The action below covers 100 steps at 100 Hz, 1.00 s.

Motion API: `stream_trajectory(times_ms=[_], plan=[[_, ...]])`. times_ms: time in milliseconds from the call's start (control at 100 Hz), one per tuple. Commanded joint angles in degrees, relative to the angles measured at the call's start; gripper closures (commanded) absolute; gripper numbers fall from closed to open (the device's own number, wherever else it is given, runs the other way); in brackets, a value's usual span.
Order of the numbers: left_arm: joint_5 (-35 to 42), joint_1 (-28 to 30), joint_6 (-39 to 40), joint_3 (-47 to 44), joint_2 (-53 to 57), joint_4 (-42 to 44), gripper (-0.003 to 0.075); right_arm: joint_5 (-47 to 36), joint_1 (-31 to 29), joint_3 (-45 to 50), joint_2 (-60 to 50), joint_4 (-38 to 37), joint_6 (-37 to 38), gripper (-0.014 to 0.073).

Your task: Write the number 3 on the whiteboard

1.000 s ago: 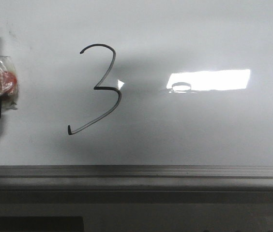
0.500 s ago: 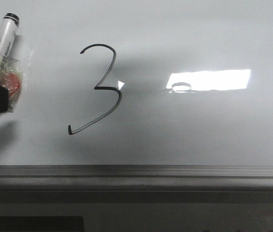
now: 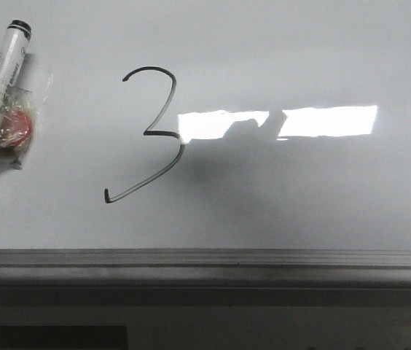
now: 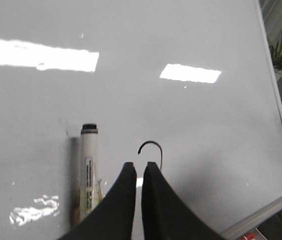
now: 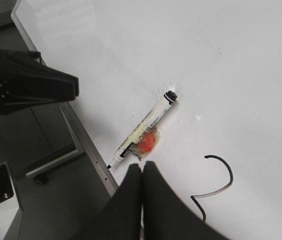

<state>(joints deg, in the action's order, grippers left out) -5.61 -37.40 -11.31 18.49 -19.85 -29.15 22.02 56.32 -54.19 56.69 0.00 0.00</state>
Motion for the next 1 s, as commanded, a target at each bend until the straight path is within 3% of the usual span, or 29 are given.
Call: stream_trajectory(times_ms=[0, 240, 410, 990], plan=[[2.17, 0.12, -0.08, 1.58, 4.11, 4.32, 0.0741, -10.04, -0.39, 4.82, -6.04, -0.68, -0.53, 0.0654], [-1.72, 0.12, -0.08, 0.08, 13.76, 14.49, 0.0741, -26.47, -0.54, 25.28, -22.35, -1.61, -0.53, 0.0655], [-1.72, 0.12, -0.08, -1.9, 16.42, 17.02, 0.0741, -27.47, -0.54, 34.46, -30.24, -1.49, -0.53, 0.0655], [-1.72, 0.12, -0.08, -1.9, 16.42, 16.01, 0.0741, -26.95, -0.54, 37.58, -33.52, -1.49, -0.53, 0.0659]])
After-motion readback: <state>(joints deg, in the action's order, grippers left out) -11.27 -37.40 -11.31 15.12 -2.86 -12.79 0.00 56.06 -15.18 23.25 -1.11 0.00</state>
